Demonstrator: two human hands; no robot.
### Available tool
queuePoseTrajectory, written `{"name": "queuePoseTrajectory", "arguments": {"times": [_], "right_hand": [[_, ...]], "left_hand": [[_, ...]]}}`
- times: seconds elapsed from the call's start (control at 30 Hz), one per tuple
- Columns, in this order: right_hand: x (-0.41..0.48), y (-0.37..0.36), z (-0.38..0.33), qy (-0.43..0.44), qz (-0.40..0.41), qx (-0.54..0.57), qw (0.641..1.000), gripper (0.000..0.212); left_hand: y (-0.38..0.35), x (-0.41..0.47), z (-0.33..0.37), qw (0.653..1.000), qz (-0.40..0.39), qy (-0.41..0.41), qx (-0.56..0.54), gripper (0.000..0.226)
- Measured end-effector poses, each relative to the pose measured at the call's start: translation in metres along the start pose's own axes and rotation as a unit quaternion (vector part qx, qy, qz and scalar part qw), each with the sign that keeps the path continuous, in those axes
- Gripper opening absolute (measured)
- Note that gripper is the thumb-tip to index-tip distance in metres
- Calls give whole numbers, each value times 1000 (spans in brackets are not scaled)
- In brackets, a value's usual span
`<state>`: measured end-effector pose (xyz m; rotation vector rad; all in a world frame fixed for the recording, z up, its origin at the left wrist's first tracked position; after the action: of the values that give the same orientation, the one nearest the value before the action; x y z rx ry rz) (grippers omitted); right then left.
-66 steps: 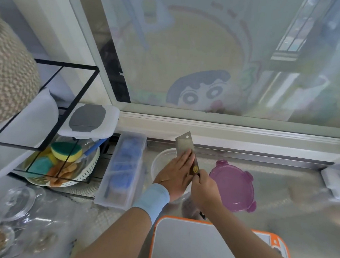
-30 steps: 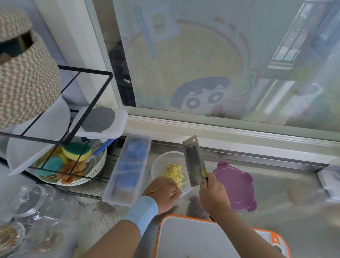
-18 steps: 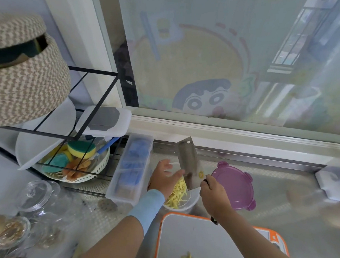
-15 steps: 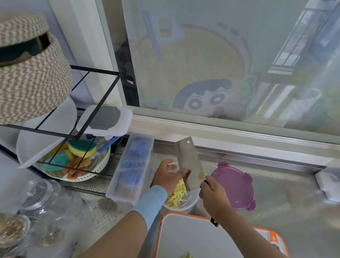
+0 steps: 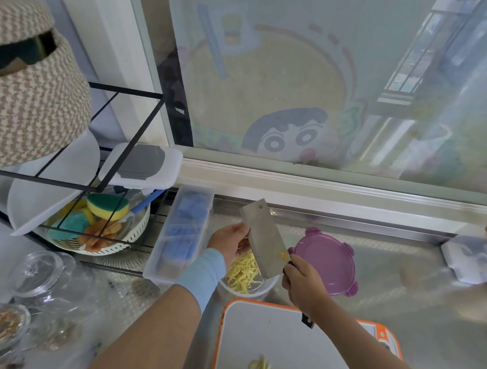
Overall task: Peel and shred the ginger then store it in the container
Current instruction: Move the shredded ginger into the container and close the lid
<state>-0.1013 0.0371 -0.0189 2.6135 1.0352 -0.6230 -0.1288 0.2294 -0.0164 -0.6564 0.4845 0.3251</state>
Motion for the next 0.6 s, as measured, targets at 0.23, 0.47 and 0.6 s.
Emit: {"name": "queuePoseTrajectory", "arguments": {"times": [0.23, 0.47, 0.6], "right_hand": [[9, -2, -7, 1, 6, 15, 1000, 25], [14, -6, -16, 9, 43, -47, 998, 24], [12, -2, -24, 17, 68, -75, 995, 25]], "left_hand": [[3, -11, -12, 997, -34, 71, -11, 21], [13, -16, -16, 978, -71, 110, 160, 22], [18, -15, -11, 904, -58, 88, 415, 18]]}}
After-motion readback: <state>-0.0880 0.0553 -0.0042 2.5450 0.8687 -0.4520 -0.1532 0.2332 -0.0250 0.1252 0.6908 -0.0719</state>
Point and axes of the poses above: each hand's wrist, its own x-axis towards the middle knuckle, its own y-axis out of the back of the hand, z = x × y, the point moved 2 cm from there along x, towards the middle knuckle, and after that the axes turned 14 degrees about -z, right-handed, at the moved point
